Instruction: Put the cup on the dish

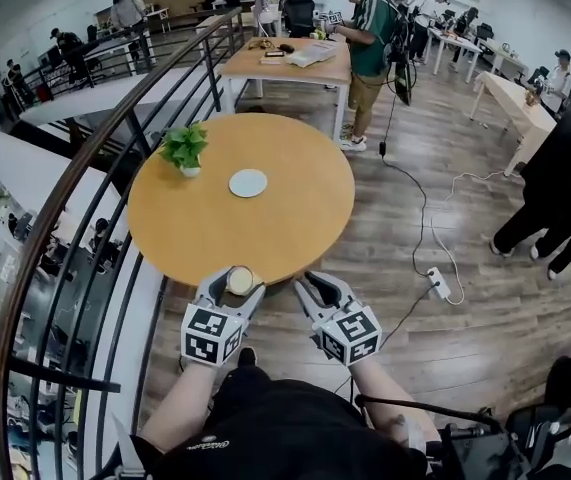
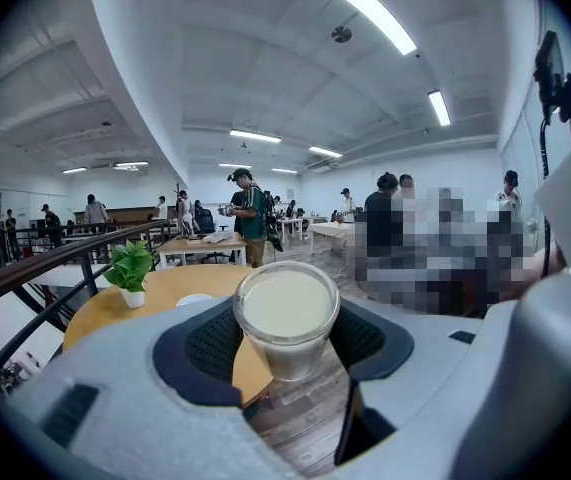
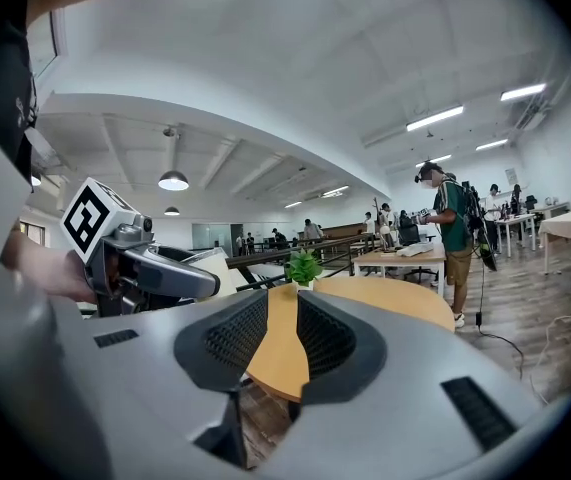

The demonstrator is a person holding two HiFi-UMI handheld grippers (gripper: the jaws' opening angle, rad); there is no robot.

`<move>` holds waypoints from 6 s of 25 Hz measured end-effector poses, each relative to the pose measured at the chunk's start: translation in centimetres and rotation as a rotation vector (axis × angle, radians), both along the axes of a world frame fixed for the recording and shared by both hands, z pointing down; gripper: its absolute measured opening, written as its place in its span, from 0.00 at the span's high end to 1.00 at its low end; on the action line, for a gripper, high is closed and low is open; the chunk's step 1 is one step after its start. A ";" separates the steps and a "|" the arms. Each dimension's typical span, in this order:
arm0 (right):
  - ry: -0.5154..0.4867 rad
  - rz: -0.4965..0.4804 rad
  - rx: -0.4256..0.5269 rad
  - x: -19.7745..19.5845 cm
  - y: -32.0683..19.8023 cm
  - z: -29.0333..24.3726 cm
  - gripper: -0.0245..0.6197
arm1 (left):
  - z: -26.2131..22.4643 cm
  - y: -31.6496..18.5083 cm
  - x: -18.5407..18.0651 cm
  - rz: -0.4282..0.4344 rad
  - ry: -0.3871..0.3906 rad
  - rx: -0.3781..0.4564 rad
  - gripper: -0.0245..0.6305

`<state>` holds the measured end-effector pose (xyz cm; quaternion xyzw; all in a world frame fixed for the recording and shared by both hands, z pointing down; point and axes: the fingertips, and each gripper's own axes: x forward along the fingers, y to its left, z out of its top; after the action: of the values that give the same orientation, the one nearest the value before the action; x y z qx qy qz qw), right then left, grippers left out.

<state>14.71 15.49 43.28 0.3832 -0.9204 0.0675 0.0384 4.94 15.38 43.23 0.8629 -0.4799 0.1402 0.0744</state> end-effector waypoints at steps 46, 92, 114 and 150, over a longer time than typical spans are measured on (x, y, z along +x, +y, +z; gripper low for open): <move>0.088 -0.024 -0.052 -11.9 -20.9 0.6 0.84 | -0.4 -22.5 -11.1 0.017 0.026 -0.016 0.56; 0.138 0.010 -0.075 -14.4 -33.7 1.3 0.84 | 1.7 -32.0 -12.8 0.026 0.014 -0.096 0.56; 0.213 0.003 -0.244 -12.1 -35.2 10.8 0.84 | 9.5 -34.3 -10.9 0.039 -0.001 -0.260 0.56; 0.247 0.056 -0.409 -9.0 -37.8 19.8 0.84 | 22.4 -51.9 -9.9 0.025 -0.123 -0.384 0.56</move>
<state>5.67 -22.35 63.05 0.3983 -0.8649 0.2060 0.2253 -4.94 -36.48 65.67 0.8285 -0.4371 0.2827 0.2063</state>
